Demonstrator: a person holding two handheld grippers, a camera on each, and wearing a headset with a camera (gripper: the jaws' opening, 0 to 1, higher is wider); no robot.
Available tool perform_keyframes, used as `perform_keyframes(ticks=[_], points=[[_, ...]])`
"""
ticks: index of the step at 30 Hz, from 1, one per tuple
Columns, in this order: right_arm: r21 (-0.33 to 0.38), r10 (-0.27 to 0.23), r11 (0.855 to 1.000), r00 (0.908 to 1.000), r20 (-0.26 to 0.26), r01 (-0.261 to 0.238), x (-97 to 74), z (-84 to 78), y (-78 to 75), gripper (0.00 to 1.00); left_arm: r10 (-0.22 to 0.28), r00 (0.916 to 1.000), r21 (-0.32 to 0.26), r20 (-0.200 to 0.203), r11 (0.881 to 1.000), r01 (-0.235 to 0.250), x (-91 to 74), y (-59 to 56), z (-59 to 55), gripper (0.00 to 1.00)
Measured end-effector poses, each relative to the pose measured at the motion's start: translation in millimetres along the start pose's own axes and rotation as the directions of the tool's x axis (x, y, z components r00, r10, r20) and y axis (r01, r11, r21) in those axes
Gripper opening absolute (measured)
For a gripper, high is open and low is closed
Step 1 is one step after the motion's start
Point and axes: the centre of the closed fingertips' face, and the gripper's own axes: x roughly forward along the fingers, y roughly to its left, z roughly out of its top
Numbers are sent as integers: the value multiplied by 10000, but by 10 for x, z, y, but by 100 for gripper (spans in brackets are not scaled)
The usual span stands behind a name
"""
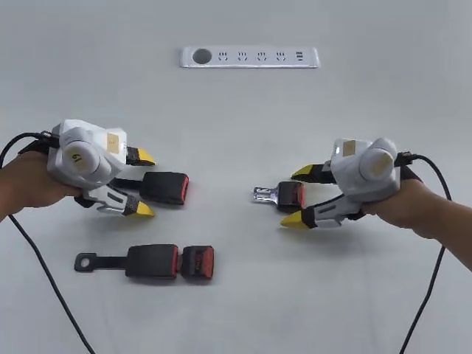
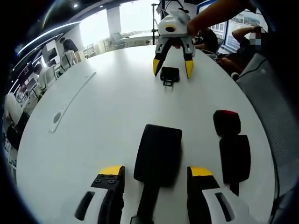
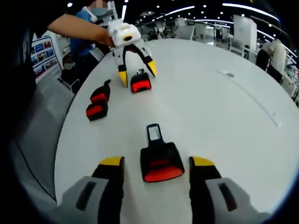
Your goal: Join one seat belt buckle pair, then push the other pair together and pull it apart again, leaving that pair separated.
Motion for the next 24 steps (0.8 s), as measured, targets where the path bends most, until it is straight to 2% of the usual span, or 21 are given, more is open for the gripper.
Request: perform_keyframes(ticks=[2, 4, 5, 6, 9, 11, 12, 15, 18, 24], points=[[-263, 38, 9996, 9998, -170, -43, 6, -10, -2, 53, -17, 10000, -52, 31, 10000, 17, -7, 10, -1, 56], [-595, 94, 9982, 9995, -298, -112, 18, -18, 1, 50, -218, 9997, -70, 52, 9997, 219, -4, -27, 0, 51], [-824, 78, 9965, 9993, -378, -109, 21, -25, -6, 49, -271, 9996, -38, 57, 9996, 272, -1, -41, 0, 49], [-1343, -159, 9909, 9981, -596, 78, 15, -49, -56, 46, -254, 9997, 4, 65, 9997, 254, -1, -36, 4, 48], [-1177, -45, 9930, 9985, -548, -20, 32, -38, -50, 42, -271, 9996, 164, 24, 9995, 271, 2, -47, 14, 43], [-1406, -148, 9901, 9973, -719, 45, 32, -56, -93, 37, -202, 9998, 159, 28, 9997, 201, 2, -33, 18, 41], [-1327, -88, 9912, 9974, -711, -7, 39, -53, -92, 37, -135, 9999, 164, 29, 9998, 135, 0, -18, 21, 37], [-1526, -192, 9883, 9961, -858, 59, 47, -52, -103, 36, -159, 9999, 110, -43, 9998, 160, 6, -17, 16, 36], [-1623, -98, 9867, 9966, -816, -35, 42, -23, -94, 35, -102, 9999, 15, -42, 9999, 102, 2, -8, 6, 36], [-1778, 100, 9836, 9928, -1190, -312, 45, -14, -74, 35, -54, 9999, -77, -148, 10000, 53, 7, -9, 1, 35]])
